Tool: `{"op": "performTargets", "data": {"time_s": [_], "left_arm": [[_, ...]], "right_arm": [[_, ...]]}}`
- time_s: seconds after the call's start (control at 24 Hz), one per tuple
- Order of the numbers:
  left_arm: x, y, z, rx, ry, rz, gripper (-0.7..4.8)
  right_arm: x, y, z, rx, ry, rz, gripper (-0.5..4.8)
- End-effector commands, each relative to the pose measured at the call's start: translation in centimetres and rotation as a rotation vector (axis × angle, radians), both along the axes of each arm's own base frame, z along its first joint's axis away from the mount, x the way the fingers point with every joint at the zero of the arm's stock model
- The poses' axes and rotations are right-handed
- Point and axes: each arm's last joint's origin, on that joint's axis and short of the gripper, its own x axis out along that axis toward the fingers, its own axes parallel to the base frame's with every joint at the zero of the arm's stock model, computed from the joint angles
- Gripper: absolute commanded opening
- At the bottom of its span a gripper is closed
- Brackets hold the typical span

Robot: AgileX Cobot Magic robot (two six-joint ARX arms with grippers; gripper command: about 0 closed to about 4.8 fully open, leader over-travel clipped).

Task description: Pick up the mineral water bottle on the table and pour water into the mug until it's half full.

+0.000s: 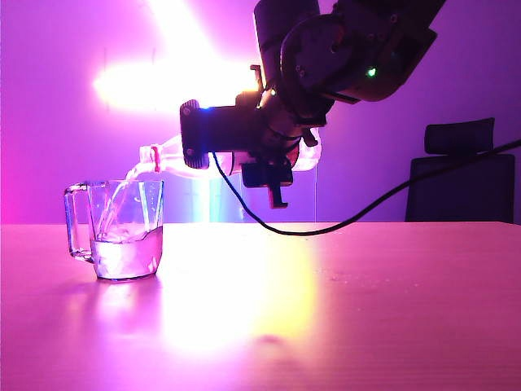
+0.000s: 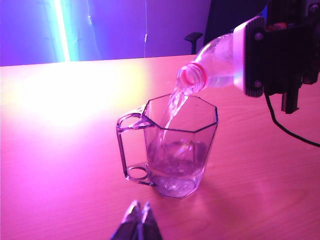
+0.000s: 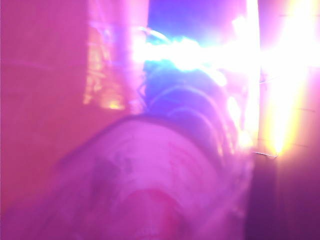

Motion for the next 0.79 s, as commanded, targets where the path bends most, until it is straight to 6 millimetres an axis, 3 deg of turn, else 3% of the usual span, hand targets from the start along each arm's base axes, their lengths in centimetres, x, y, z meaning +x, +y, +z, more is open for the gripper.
{"op": "performTargets", "data": {"time_s": [0.04, 0.79], "left_arm": [[-0.01, -0.01, 0.21, 0.000, -0.013, -0.003, -0.02], [-0.01, -0.01, 0.21, -0.001, -0.013, -0.003, -0.02]], "right_arm": [[-0.08, 0.16, 1.32, 0.103, -0.036, -0.007, 2.55], [-1.07, 1.02, 1.34, 0.311, 0.039, -0.070, 2.51]]}}
